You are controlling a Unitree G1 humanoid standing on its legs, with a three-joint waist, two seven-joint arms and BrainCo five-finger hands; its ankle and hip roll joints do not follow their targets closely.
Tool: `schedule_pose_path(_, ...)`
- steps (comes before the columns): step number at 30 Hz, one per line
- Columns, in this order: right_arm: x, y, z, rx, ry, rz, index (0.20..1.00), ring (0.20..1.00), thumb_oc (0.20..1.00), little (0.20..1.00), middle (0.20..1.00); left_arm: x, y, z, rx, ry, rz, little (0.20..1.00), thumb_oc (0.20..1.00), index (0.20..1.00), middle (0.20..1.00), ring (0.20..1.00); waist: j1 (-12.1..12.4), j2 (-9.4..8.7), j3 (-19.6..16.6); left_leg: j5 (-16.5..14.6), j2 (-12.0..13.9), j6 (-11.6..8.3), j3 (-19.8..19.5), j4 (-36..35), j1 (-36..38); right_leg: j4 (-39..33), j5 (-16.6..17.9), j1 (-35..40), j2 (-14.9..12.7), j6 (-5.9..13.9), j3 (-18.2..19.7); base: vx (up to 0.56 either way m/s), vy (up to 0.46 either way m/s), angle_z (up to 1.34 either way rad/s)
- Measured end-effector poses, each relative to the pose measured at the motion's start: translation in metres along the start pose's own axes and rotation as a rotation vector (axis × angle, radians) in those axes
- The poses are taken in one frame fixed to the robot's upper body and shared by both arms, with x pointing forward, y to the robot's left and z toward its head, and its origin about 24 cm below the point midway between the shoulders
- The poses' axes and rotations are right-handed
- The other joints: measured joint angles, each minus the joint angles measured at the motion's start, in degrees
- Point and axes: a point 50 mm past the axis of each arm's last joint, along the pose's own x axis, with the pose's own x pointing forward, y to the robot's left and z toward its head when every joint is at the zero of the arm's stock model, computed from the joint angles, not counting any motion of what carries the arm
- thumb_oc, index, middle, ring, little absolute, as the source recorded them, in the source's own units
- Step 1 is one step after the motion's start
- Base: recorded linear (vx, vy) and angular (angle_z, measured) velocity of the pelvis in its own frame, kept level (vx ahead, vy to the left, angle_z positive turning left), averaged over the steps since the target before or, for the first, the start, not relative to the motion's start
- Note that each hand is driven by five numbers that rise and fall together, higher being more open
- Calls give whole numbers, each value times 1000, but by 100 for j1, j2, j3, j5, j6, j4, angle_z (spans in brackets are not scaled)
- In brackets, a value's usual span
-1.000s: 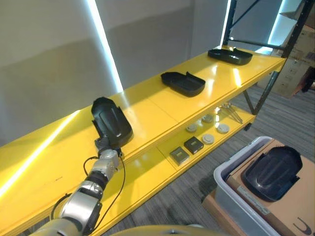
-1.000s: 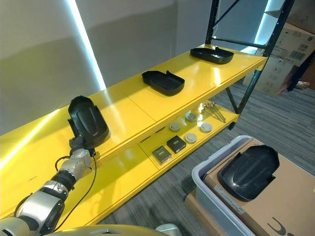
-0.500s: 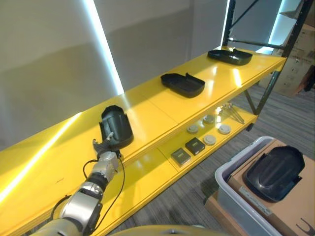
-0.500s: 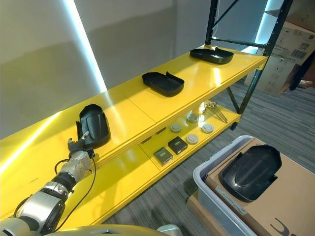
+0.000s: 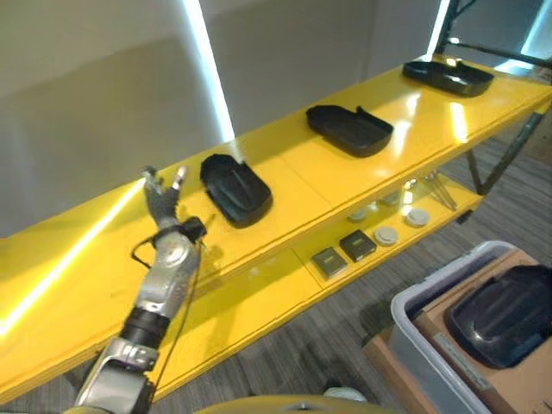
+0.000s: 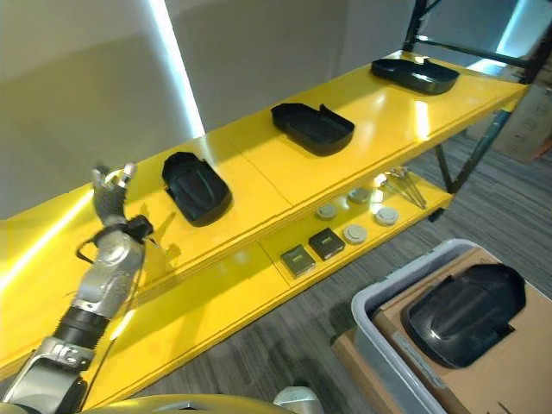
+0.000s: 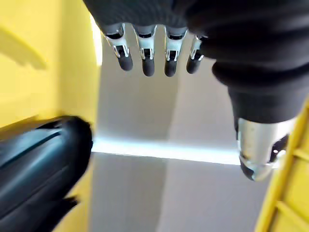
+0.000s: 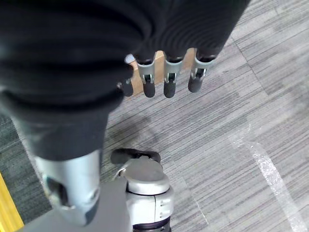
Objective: Move parts from the plastic box to the shelf.
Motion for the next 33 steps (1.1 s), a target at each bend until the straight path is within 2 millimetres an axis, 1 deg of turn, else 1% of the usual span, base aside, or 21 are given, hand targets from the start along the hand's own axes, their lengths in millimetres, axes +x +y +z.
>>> schedule_pose_path(2,0,0,-2,1,3,1,1000,1000,1000,1000,1000,-1,8,8,22,-44,-5,1000,1000,1000,1000,1000,156,47,46,5,-6,1,-53,3,2,-1,10,30,-3,-12,-31,-37,5,14)
schedule_pose_path(4,0,1,0,4,-8,2,1000,1000,1000,1000,1000,-6,15,7,51,-27,-29,1000,1000,1000,1000,1000,236,64,70,8,-15,-3,-128,3,6,-2,0,75,-10,-3,-108,-17,7,21)
schedule_pose_path(7,0,2,2,20,-24,5,1000,1000,1000,1000,1000,-17,25,-7,89,40,-55,1000,1000,1000,1000,1000,378,59,73,8,-21,-7,-181,1,-1,-2,-88,83,-18,37,-155,-16,5,11)
schedule_pose_path(9,0,2,2,32,-24,5,1000,1000,1000,1000,1000,-24,32,-17,109,79,-67,1000,1000,1000,1000,1000,389,41,89,10,-23,-11,-224,0,-29,-2,-96,78,-18,35,-177,-29,5,10)
schedule_pose_path(11,0,2,-1,35,-17,6,1000,1000,1000,1000,1000,-27,31,-17,129,60,-128,1000,1000,1000,1000,1000,422,-4,139,14,-22,-15,-241,-7,-46,-1,-94,75,-15,36,-184,-46,1,3)
schedule_pose_path(13,0,2,-2,36,-17,6,1000,1000,1000,1000,1000,-32,17,-13,138,19,-290,1000,1000,1000,1000,1000,426,-30,190,13,-24,-15,-249,-30,-73,-1,-97,58,-18,31,-183,-35,-1,1)
schedule_pose_path(16,0,1,-1,42,-22,4,1000,1000,1000,1000,1000,-49,-10,-6,128,-23,-549,1000,1000,1000,1000,1000,397,-42,223,31,-41,2,-249,-31,-150,-2,-75,-22,-31,38,-178,0,0,0)
schedule_pose_path(17,0,1,-1,44,-24,4,1000,1000,1000,1000,1000,-54,-15,-6,125,-29,-609,1000,1000,1000,1000,1000,387,-42,250,33,-46,4,-251,-31,-146,-2,-63,-17,-35,54,-179,0,0,0)
schedule_pose_path(18,0,2,0,57,-27,4,1000,1000,1000,1000,1000,-64,-25,-7,111,-24,-712,1000,1000,1000,1000,1000,336,-38,264,32,-53,5,-248,-30,-142,-2,-62,-18,-39,55,-171,0,0,0)
schedule_pose_path(22,0,2,2,59,-34,6,1000,1000,1000,1000,1000,-90,-51,-15,81,6,-974,1000,1000,1000,1000,1000,191,-39,288,32,-61,5,-227,-15,-139,-2,-66,-39,-41,60,-138,-10,-19,-5)
schedule_pose_path(23,0,2,4,58,-38,7,1000,1000,1000,1000,1000,-101,-61,-18,54,13,-1053,1000,1000,1000,1000,1000,165,-40,290,28,-60,6,-185,-6,-151,-2,-67,-85,-41,61,-107,-3,-8,-15)
schedule_pose_path(24,0,2,7,59,-46,7,1000,1000,1000,1000,1000,-108,-66,-19,46,21,-1109,624,624,624,624,624,141,-39,290,22,-55,4,-131,-13,-168,-2,-60,-124,-41,67,-58,3,-15,-22)
schedule_pose_path(25,0,4,10,56,-52,10,1000,1000,1000,1000,1000,-113,-72,-19,38,18,-1147,200,200,200,200,200,65,-44,299,21,-57,5,-109,-7,-174,-2,-46,-140,-39,75,-13,20,-30,-19)
schedule_pose_path(27,0,5,11,49,-54,14,1000,1000,1000,1000,1000,-120,-85,-16,1,-7,-1188,200,200,200,200,200,-50,-59,309,16,-60,6,-88,-10,-166,-2,-44,-148,-39,80,14,38,-34,-8)
schedule_pose_path(28,0,6,11,35,-55,15,1000,1000,1000,1000,1000,-122,-88,-15,-19,-12,-1180,200,200,200,200,200,-108,-70,317,7,-53,0,-75,-14,-150,-2,-46,-147,-36,80,23,38,-13,-11)
schedule_pose_path(30,0,7,11,26,-61,17,1000,1000,1000,1000,1000,-119,-91,-19,-27,-2,-1147,200,200,200,200,200,-185,-73,318,-24,-39,-8,-6,-31,-134,-1,-46,-153,-25,79,76,20,10,-15)
schedule_pose_path(33,0,7,10,21,-59,18,1000,1000,1000,1000,1000,-117,-90,-19,-40,3,-1107,200,200,200,200,200,-196,-73,318,-24,-33,-6,75,-31,-147,0,-34,-203,-23,85,146,15,15,-12)
